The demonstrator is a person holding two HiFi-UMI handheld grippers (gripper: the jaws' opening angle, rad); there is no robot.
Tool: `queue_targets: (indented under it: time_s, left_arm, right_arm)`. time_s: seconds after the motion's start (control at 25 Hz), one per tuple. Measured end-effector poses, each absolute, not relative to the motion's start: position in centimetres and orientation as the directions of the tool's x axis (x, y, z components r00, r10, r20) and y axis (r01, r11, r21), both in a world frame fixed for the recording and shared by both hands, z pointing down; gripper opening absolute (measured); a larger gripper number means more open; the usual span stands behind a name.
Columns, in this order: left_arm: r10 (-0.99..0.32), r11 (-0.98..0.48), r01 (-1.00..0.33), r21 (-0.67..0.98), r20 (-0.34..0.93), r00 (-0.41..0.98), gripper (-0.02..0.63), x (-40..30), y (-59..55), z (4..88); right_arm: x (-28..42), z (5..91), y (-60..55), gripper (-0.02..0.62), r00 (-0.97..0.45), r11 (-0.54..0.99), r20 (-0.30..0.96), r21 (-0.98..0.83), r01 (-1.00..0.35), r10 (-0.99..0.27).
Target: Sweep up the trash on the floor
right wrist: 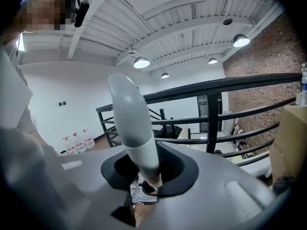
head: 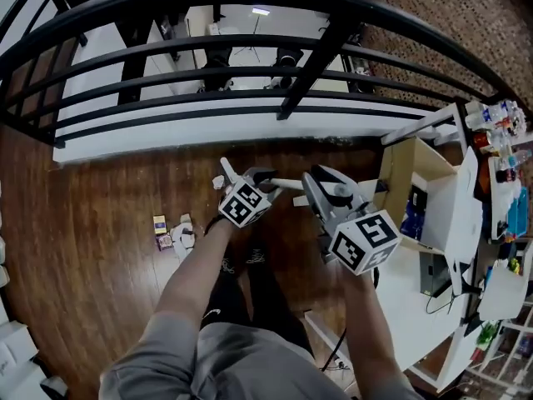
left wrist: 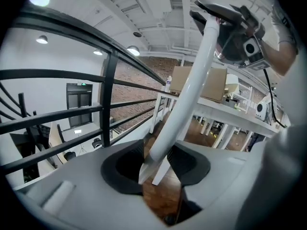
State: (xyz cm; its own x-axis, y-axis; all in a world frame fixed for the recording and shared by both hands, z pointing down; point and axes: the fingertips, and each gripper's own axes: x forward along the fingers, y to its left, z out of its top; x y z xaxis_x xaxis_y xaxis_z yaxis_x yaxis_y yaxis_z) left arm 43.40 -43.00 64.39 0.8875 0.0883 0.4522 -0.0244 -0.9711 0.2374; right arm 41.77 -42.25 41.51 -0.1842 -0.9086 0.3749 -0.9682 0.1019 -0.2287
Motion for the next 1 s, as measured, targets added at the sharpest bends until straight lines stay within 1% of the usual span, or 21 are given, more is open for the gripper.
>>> queue_targets:
  time_s: [0.2,0.28,0.4,0.48,0.6,0.8,1.0]
  left_arm:
    - [0.034,-0.960,-0.097,0.263,0.453,0.891,0.152,46.4,-45.7,67.9]
    - [0.019,-0.955,-0.119,0.271,0.459,0.888,0.152,45.9,-47.0,69.5]
    - [-0.031,-0.940,-0.172,0.293,0.431,0.902,0.153,44.9,-48.2,70.2]
    - [-0.063,-0.935,-0.210,0.286,0.448,0.892,0.155,44.1,-48.9,70.4]
    - [-0.068,-0.930,-0.230,0.285,0.484,0.873,0.153,42.2,-48.6,70.5]
    - [-0.099,-0.915,-0.279,0.291,0.508,0.855,0.153,37.7,-48.7,70.7]
    - [-0.114,-0.908,-0.310,0.282,0.547,0.830,0.152,31.1,-48.1,71.0]
  right_arm:
    - [43.5,44.9,-45.4,0.069,-0.224,0.165,0.396,-0.177,-0.970,-0.891]
    - [42.9,46.2,-46.8,0.069,-0.243,0.188,0.386,-0.173,-0.967,-0.890]
    - [42.3,47.2,-47.9,0.067,-0.282,0.227,0.365,-0.187,-0.956,-0.887]
    - [41.8,47.6,-48.3,0.069,-0.321,0.264,0.366,-0.197,-0.944,-0.874]
    - [40.0,47.6,-48.3,0.069,-0.376,0.317,0.376,-0.211,-0.925,-0.847]
    - [35.5,47.5,-48.7,0.072,-0.443,0.377,0.381,-0.238,-0.895,-0.811]
    - [28.6,47.7,-48.0,0.075,-0.511,0.451,0.385,-0.241,-0.859,-0.769]
